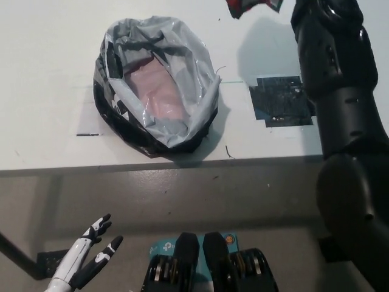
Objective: The robot uses its right hand to pick up a bag of coffee beans and puts it in the black plastic bag, then the robot grabs the top of the bag and lifts it.
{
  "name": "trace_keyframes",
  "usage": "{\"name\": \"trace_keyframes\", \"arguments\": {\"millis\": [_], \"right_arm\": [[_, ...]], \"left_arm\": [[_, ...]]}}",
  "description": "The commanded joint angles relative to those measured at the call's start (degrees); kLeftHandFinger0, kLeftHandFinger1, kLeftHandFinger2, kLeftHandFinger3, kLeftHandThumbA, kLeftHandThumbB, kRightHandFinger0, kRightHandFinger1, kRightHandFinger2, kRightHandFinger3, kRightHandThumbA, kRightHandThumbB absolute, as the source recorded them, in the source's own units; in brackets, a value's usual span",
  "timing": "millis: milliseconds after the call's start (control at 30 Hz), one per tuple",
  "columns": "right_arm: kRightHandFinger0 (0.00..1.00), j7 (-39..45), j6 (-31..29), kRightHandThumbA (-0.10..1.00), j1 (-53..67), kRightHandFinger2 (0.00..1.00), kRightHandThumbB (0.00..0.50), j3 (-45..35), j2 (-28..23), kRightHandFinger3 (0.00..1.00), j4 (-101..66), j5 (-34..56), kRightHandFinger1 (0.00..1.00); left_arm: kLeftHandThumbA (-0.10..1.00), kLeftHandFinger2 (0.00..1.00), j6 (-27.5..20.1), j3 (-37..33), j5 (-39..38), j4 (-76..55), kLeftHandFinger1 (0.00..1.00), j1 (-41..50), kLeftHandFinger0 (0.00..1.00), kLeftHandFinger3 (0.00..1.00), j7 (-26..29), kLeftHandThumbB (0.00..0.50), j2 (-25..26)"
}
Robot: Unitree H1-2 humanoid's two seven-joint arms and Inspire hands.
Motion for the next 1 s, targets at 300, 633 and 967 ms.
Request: {"name": "trace_keyframes", "arguments": {"millis": [300, 633, 967], "right_arm": [[0.01, -3.7, -6.3, -0.10, -12.1, 0.69, 0.138, 13.0, 3.2, 0.69, 11.8, -5.4, 0.34], [0.02, -8.0, -8.5, -0.10, -11.7, 0.87, 0.146, 20.5, 9.0, 0.89, 23.4, -9.0, 0.46], [0.04, -9.7, -7.6, -0.10, -10.4, 0.92, 0.142, 22.2, 10.0, 0.92, 26.3, -9.4, 0.49]], "left_arm": [[0.85, 1.00, -1.6, 0.4, -0.3, -1.3, 1.00, -0.4, 1.00, 1.00, -0.9, 0.175, 0.7], [0.83, 1.00, -1.2, 0.3, -0.8, -1.5, 1.00, -0.2, 1.00, 1.00, -1.0, 0.180, 0.1], [0.84, 1.00, -1.3, 0.3, 0.1, -2.0, 1.00, -0.3, 1.00, 1.00, -0.7, 0.175, 0.8]]}}
